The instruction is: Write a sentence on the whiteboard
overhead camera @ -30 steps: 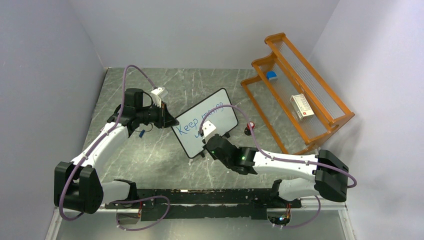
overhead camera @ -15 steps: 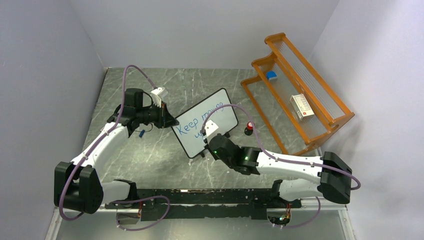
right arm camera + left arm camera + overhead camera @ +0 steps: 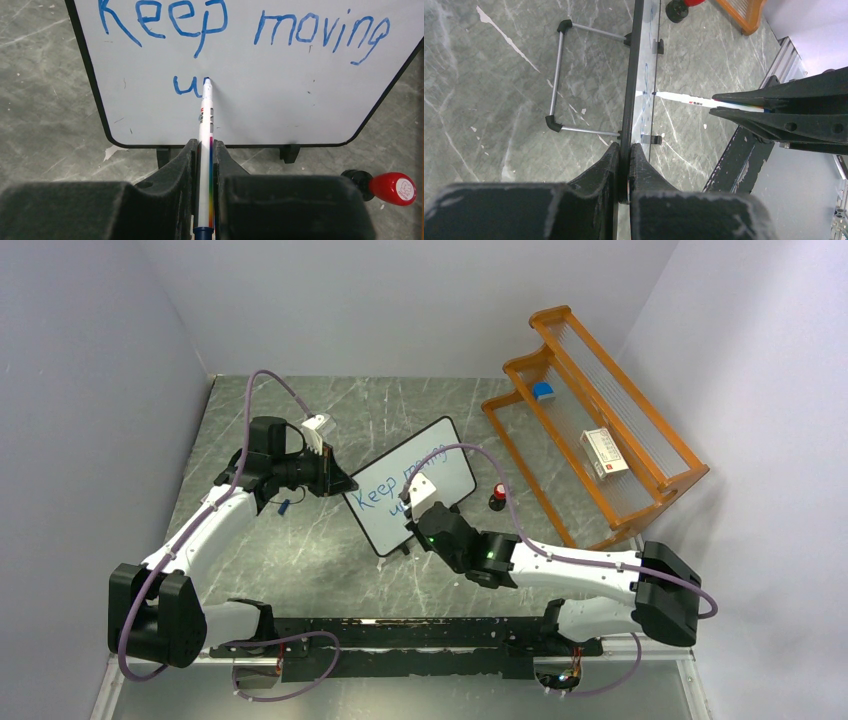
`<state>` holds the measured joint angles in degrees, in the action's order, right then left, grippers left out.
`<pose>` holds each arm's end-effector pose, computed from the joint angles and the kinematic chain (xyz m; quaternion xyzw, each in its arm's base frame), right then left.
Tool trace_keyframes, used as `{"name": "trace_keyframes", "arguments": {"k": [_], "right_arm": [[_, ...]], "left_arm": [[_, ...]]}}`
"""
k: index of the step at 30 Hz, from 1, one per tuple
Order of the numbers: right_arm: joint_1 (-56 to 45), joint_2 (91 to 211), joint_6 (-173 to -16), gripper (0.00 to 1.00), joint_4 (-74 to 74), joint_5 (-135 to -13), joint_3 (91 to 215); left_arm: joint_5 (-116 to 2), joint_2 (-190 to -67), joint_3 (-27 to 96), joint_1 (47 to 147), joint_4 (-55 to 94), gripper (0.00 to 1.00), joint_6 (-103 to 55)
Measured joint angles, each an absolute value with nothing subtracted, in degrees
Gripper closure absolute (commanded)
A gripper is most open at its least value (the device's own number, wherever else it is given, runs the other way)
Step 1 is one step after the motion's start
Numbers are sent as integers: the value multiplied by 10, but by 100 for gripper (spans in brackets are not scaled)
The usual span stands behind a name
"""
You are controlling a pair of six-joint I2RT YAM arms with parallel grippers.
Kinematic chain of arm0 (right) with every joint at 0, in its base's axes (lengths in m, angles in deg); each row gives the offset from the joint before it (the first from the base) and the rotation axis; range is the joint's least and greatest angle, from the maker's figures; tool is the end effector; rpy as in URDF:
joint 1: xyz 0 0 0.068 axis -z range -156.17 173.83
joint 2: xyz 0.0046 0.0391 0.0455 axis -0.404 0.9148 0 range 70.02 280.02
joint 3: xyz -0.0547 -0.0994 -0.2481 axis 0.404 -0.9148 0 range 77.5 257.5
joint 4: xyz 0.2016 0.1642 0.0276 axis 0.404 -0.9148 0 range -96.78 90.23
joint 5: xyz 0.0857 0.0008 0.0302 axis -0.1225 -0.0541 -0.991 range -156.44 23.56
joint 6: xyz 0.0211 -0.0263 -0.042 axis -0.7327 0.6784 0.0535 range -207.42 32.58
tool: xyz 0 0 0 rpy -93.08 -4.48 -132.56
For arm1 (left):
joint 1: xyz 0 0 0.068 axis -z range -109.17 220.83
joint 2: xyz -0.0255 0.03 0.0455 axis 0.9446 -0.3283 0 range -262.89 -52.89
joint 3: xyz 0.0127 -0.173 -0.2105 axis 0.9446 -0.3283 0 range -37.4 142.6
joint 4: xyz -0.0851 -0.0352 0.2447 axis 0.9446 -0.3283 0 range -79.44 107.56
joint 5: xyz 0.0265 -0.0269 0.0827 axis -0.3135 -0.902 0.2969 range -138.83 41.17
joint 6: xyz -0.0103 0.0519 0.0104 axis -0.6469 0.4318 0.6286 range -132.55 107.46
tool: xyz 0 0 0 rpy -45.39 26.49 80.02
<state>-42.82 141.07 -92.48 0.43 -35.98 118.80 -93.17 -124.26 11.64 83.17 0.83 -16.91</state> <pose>0.1227 0.2387 0.2421 -0.3132 0.7838 0.1006 0.5267 0.2509 -0.0803 0.2633 0.2200 0.8228 -0.3949 0.3445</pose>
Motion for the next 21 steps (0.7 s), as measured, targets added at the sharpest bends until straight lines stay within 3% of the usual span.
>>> {"name": "trace_keyframes", "arguments": {"k": [21], "right_arm": [[-414, 1423, -922, 100, 12, -359, 1188]], "left_arm": [[-930, -1243, 116, 832, 8, 95, -169]]}}
